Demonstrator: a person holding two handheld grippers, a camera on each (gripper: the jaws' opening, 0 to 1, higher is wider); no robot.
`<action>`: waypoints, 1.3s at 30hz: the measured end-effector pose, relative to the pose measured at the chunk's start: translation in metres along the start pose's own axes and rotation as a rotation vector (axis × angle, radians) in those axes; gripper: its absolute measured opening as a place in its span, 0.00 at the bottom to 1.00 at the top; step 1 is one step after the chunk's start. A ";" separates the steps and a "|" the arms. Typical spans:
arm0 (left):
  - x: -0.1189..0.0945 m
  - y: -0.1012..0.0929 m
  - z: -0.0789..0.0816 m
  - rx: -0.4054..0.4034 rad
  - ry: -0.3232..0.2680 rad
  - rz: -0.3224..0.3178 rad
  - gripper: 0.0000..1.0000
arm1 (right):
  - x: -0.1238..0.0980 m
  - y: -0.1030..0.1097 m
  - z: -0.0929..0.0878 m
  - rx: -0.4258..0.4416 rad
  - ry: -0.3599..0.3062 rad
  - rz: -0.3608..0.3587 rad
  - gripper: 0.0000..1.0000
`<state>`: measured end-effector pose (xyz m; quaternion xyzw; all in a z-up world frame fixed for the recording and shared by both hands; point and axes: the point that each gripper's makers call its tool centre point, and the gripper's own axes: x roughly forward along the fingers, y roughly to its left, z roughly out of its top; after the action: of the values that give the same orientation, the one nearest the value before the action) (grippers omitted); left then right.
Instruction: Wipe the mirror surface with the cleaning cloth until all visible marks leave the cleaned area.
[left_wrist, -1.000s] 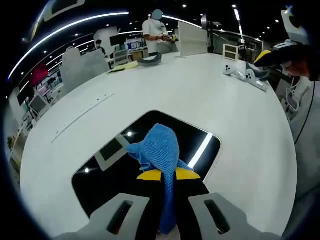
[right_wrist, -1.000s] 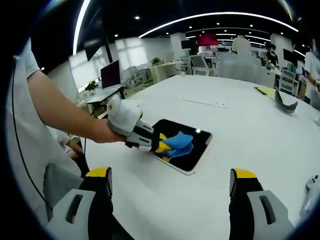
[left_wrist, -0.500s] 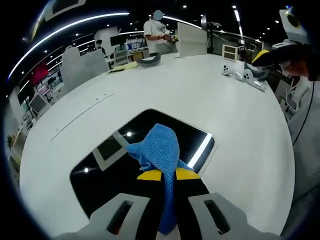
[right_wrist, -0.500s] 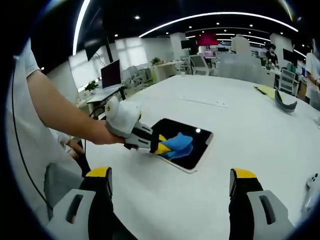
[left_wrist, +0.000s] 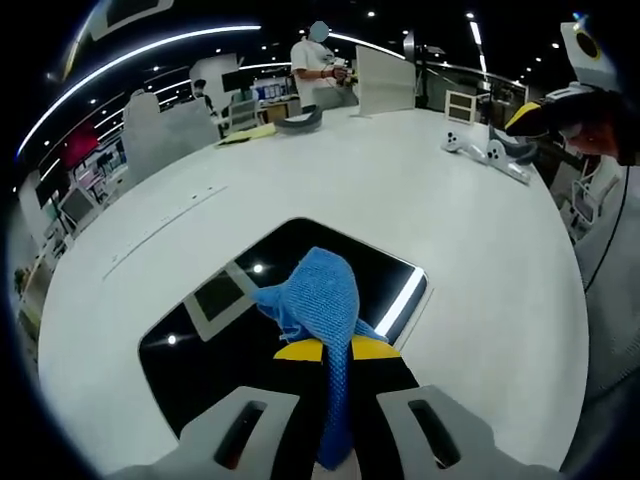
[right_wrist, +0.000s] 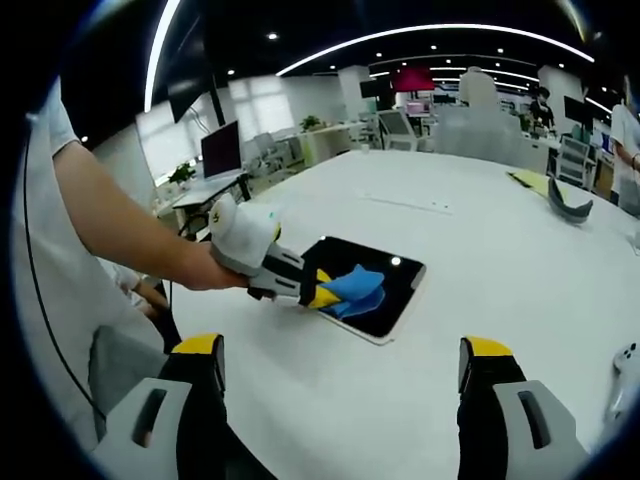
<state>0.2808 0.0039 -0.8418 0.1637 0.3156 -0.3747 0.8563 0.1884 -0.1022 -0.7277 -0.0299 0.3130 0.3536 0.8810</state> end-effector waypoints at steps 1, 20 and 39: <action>0.000 0.000 0.000 -0.001 0.000 -0.001 0.04 | 0.000 0.000 -0.001 0.000 0.002 0.000 0.97; 0.000 0.000 0.000 -0.011 0.001 -0.020 0.04 | -0.003 -0.002 0.004 -0.027 0.018 -0.003 0.97; -0.008 -0.005 -0.008 0.051 0.042 -0.139 0.04 | -0.004 0.005 0.010 -0.029 0.008 -0.011 0.97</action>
<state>0.2694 0.0095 -0.8426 0.1709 0.3345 -0.4376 0.8170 0.1878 -0.0981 -0.7163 -0.0460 0.3111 0.3531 0.8812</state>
